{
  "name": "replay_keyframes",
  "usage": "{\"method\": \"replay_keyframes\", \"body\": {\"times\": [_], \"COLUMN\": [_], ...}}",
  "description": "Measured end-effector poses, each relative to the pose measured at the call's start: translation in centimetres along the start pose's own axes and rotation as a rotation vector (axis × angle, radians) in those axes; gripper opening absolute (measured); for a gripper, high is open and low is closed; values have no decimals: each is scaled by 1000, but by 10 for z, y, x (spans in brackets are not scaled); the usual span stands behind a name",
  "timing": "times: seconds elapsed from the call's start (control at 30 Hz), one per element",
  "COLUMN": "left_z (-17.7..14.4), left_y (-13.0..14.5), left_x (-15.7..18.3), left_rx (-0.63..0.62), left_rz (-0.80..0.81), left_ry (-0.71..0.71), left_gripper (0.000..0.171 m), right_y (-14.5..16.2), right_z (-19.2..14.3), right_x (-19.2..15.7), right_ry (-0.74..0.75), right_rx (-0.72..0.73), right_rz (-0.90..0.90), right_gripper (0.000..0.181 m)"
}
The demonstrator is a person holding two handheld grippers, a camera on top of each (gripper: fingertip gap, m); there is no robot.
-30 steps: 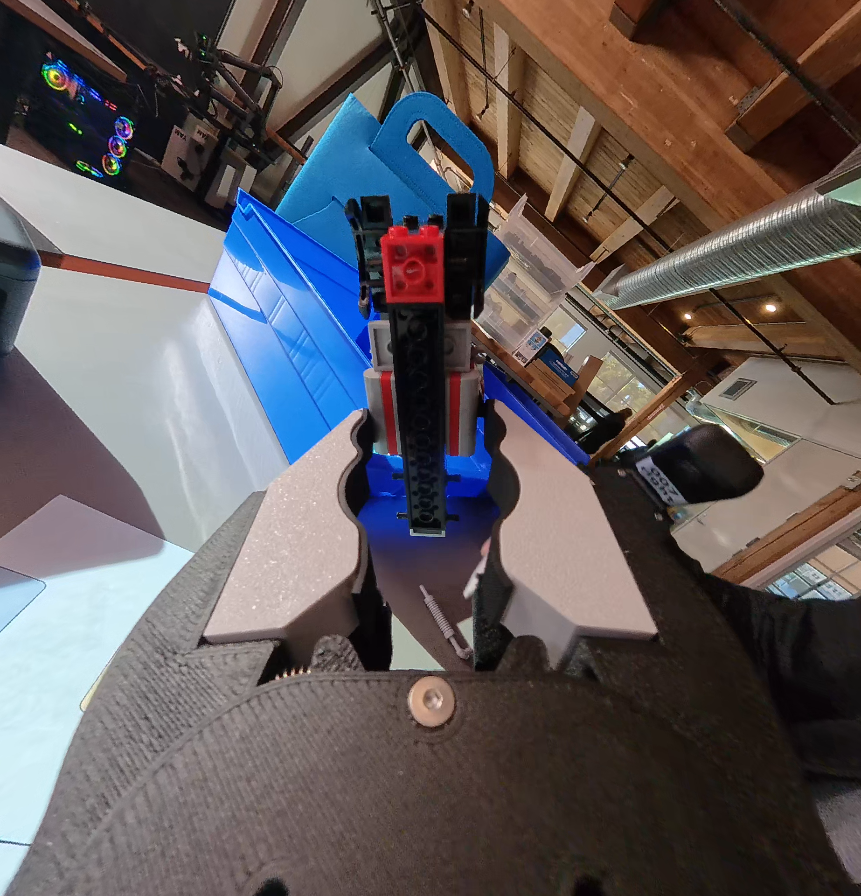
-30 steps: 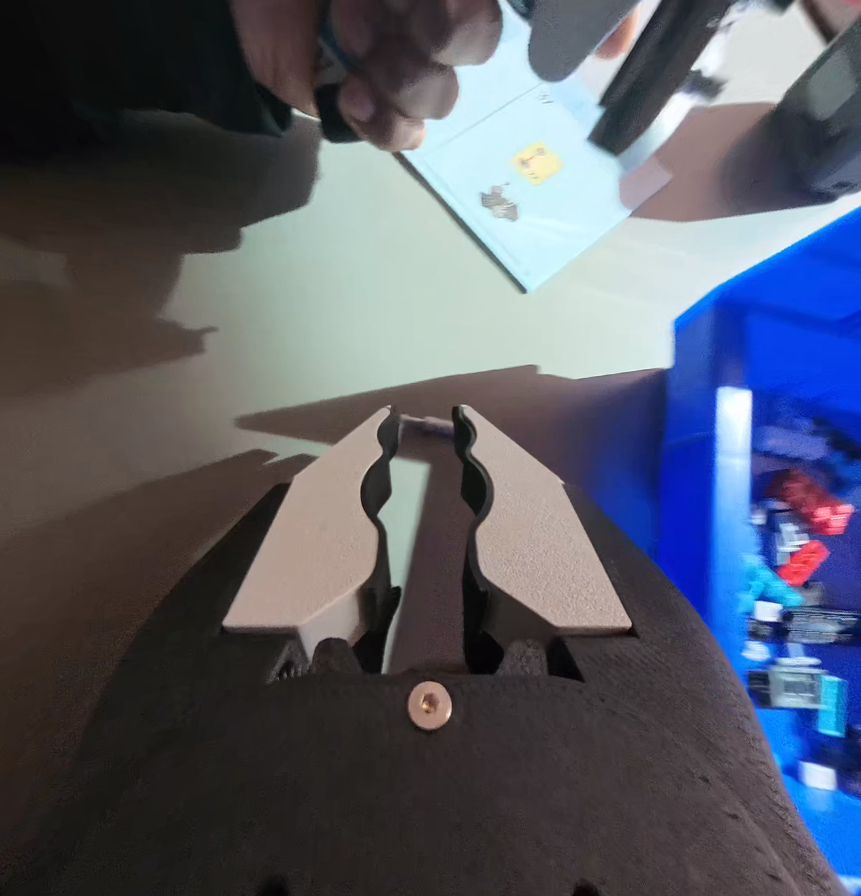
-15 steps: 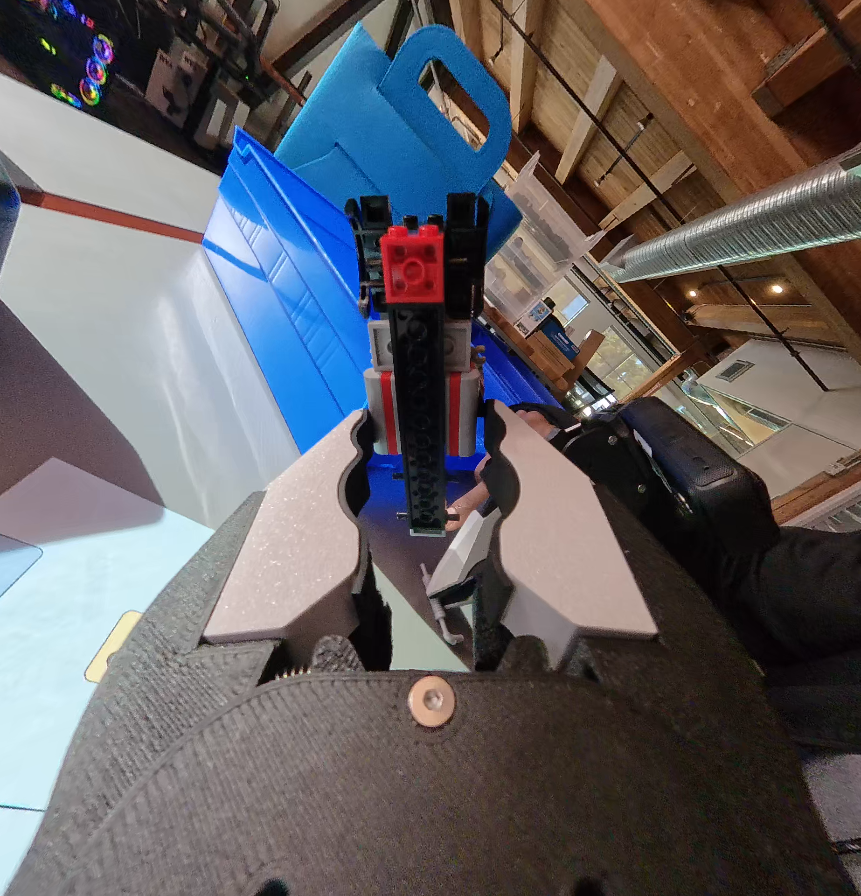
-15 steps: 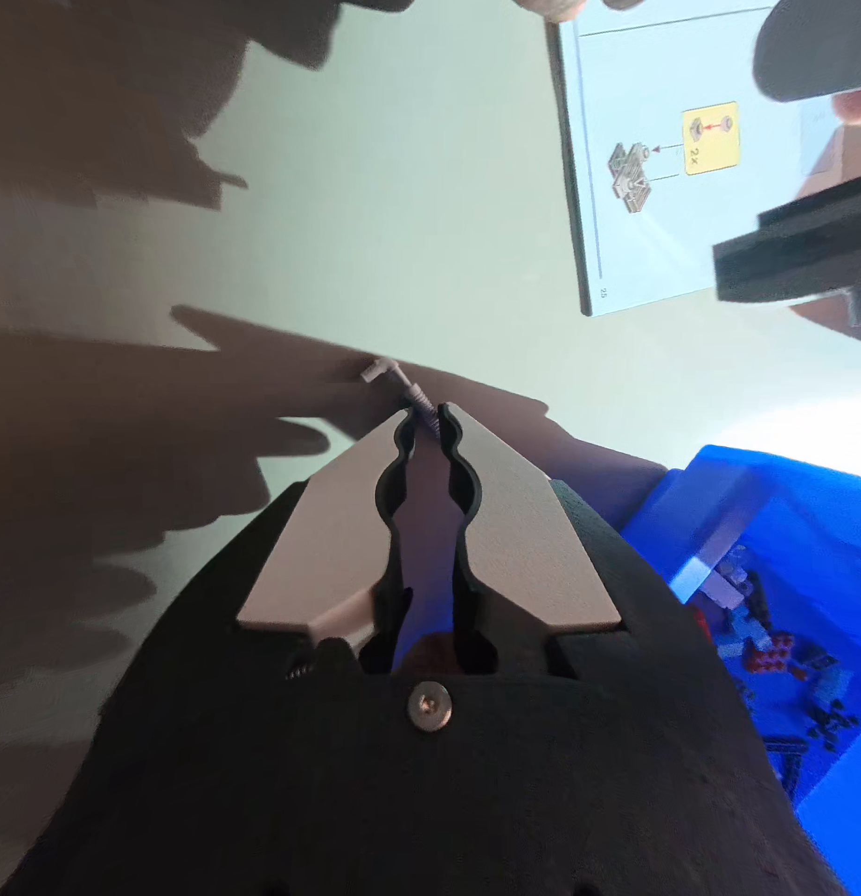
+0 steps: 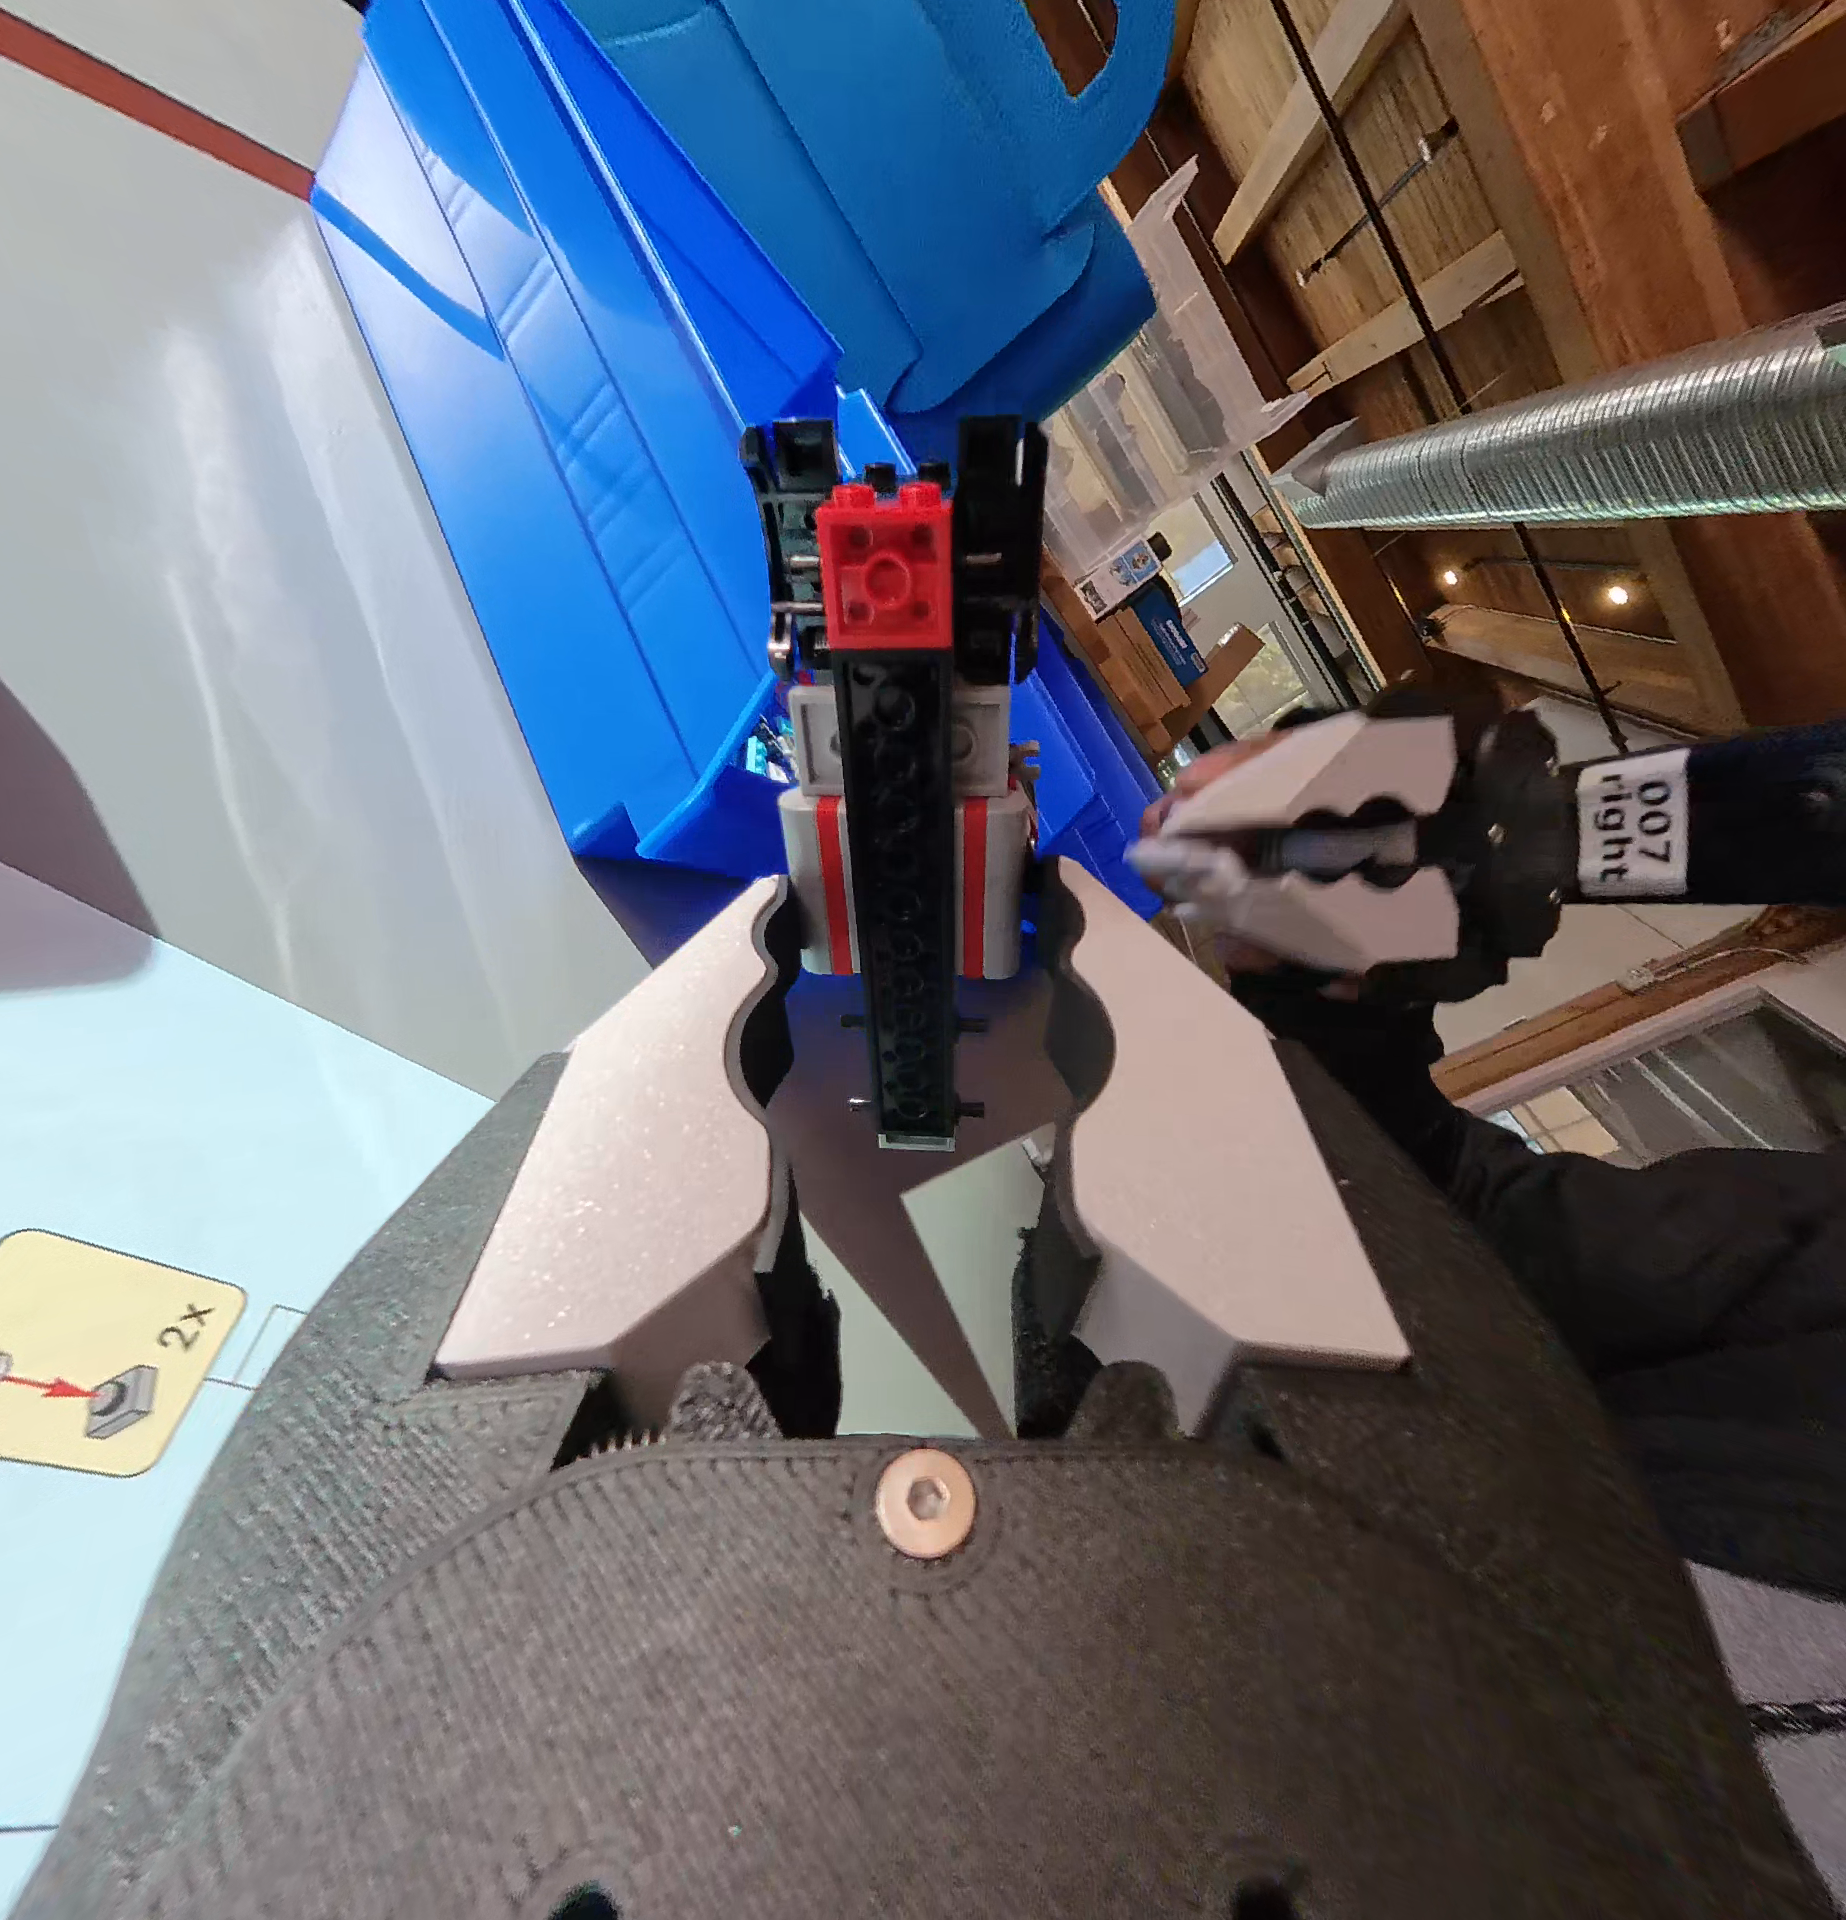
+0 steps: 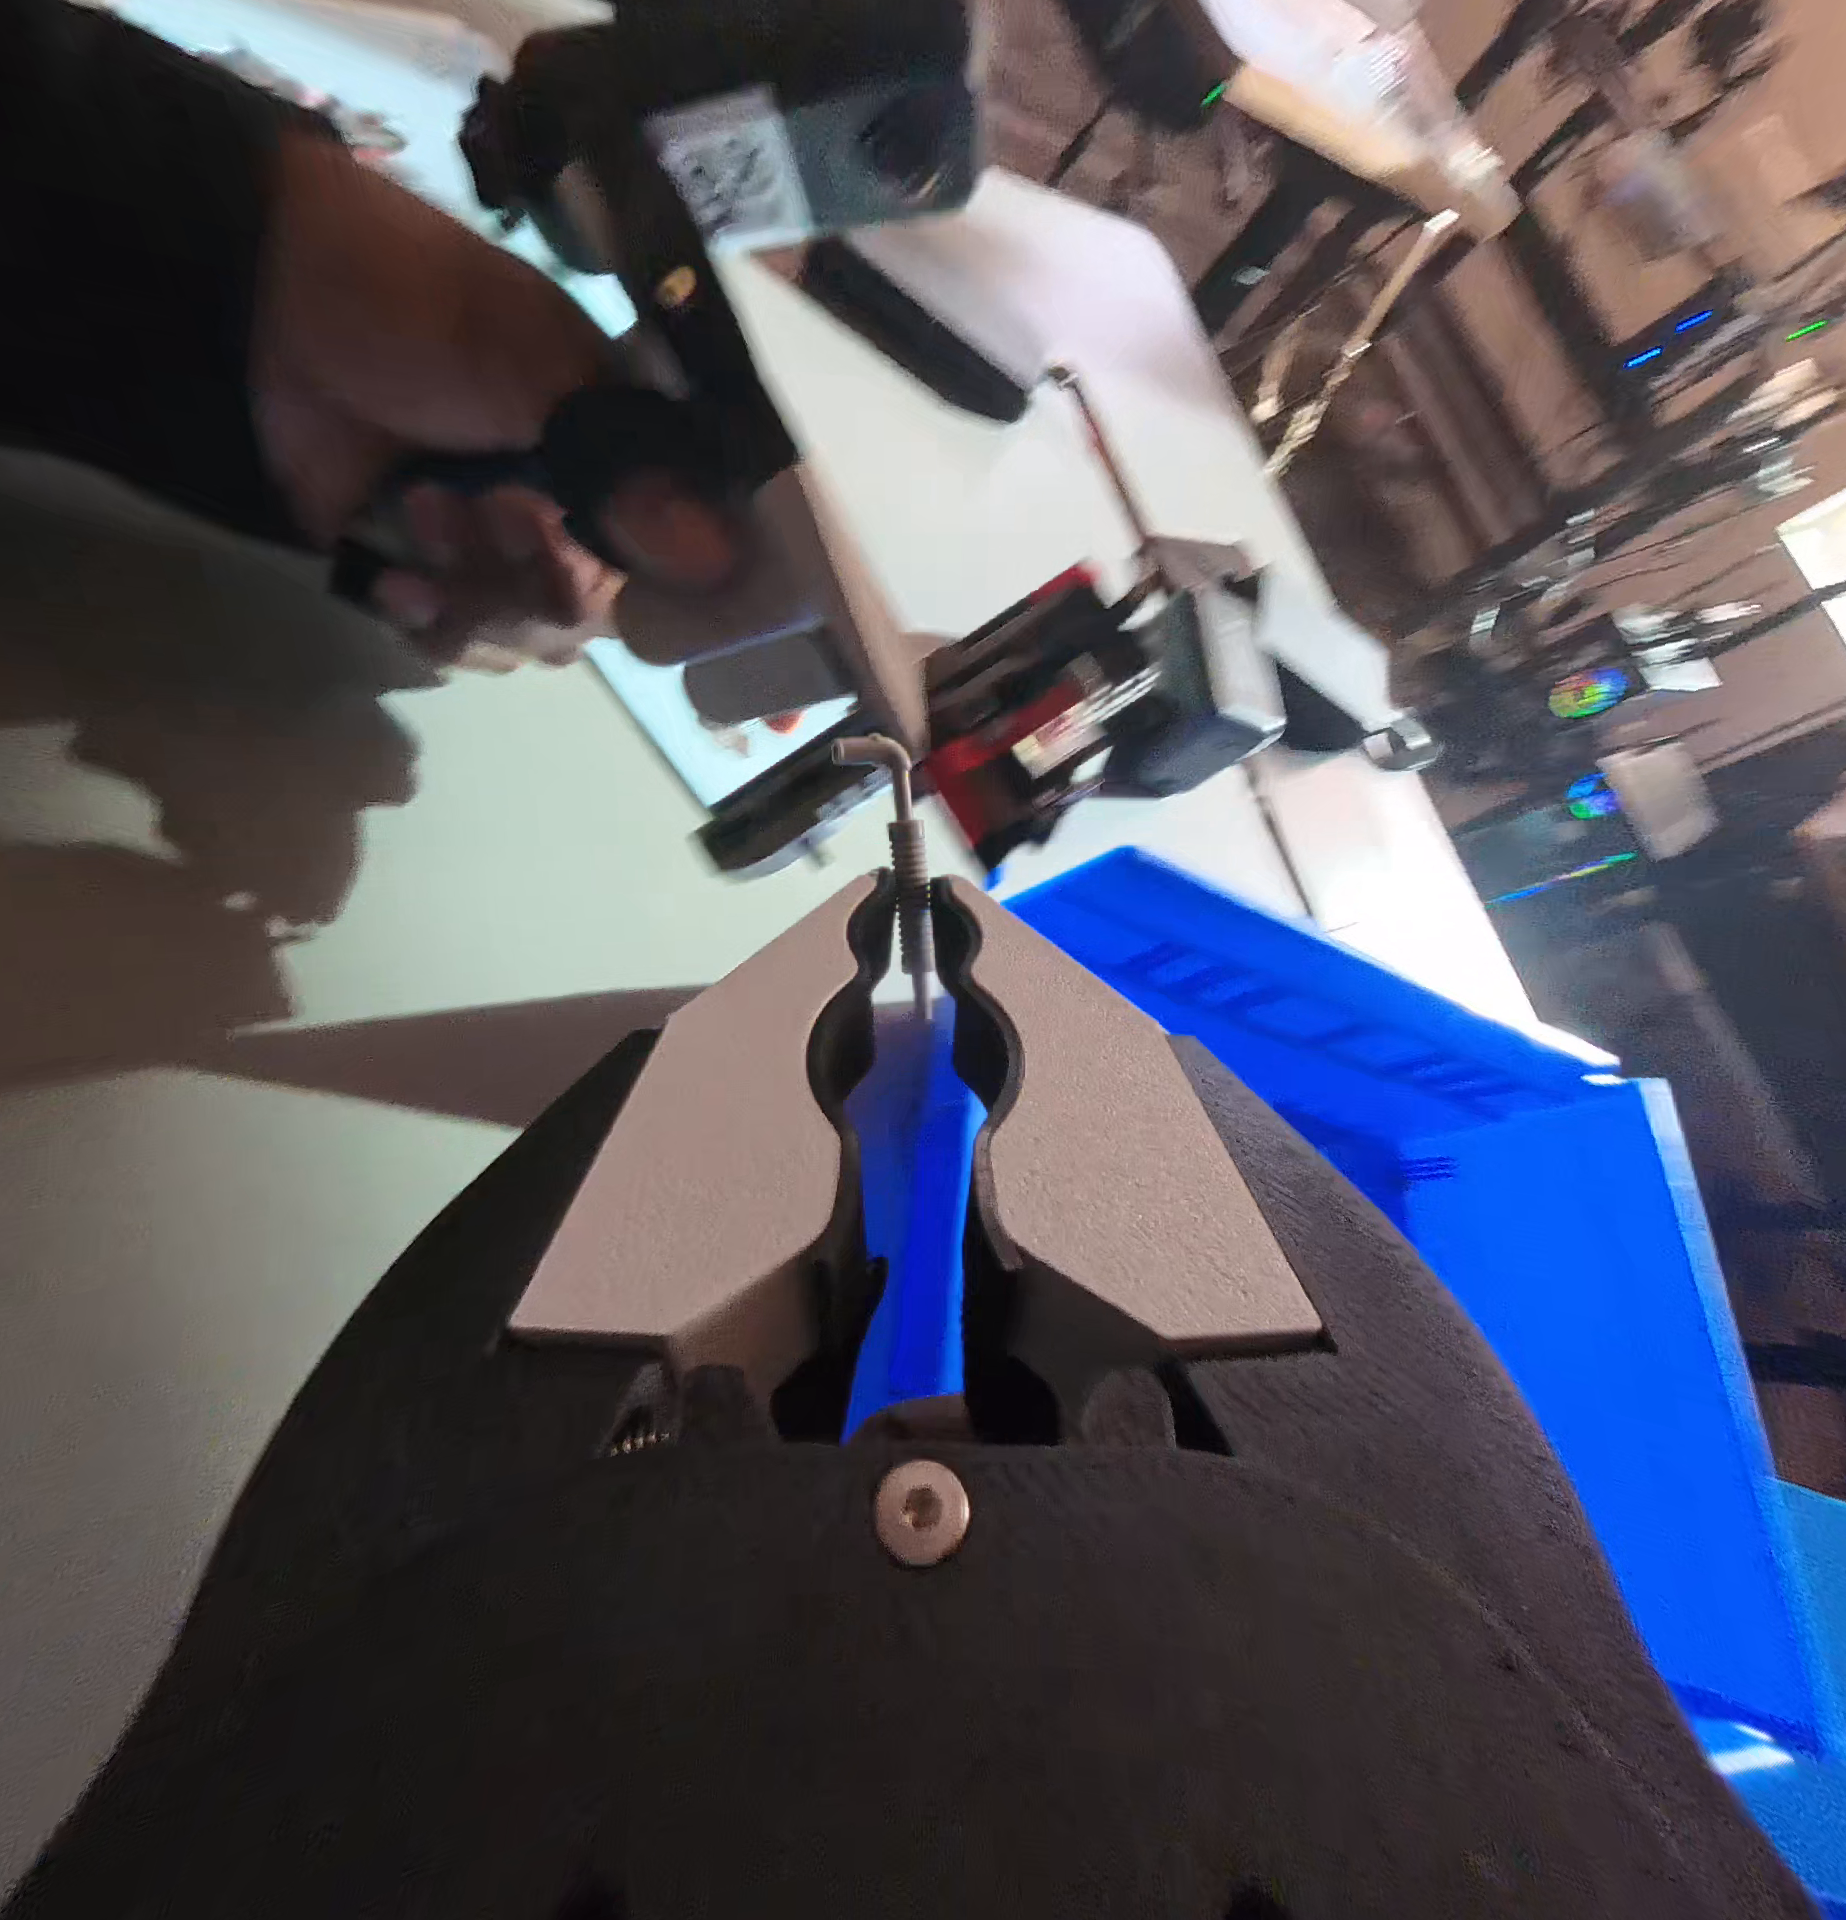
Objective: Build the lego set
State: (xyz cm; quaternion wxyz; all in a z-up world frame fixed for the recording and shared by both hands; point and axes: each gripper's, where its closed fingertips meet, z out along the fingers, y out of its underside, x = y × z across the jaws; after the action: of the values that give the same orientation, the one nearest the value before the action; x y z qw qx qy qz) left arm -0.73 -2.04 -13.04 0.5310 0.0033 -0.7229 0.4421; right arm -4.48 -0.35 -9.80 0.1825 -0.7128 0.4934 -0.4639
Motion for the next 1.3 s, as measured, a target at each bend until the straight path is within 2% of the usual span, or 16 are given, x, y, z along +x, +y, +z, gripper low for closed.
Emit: {"method": "replay_keyframes", "body": {"times": [0.1, 0.2, 0.53, 0.73, 1.07, 1.3], "left_z": [5, 9, 13, 13, 12, 10], "left_y": [8, 13, 25, 28, 25, 22], "left_x": [4, 6, 3, 3, 2, 0], "left_rx": [-31, -53, -94, -100, -85, -70], "left_rz": [-16, -35, -122, -167, -196, -189], "left_ry": [20, 35, 46, 58, 74, 66], "left_gripper": [47, 47, 47, 47, 47, 47], "right_y": [-11, -5, 8, 12, 6, -37], "right_z": [0, 11, 29, 32, 23, -1], "right_x": [24, 31, 17, 12, 13, 57], "right_ry": [116, 162, 71, 3, -40, 31], "right_rx": [13, -38, -109, -121, -1, 405], "right_rz": [-90, -200, -254, -207, 53, 540], "right_gripper": [8, 8, 9, 16, 37, 69]}}
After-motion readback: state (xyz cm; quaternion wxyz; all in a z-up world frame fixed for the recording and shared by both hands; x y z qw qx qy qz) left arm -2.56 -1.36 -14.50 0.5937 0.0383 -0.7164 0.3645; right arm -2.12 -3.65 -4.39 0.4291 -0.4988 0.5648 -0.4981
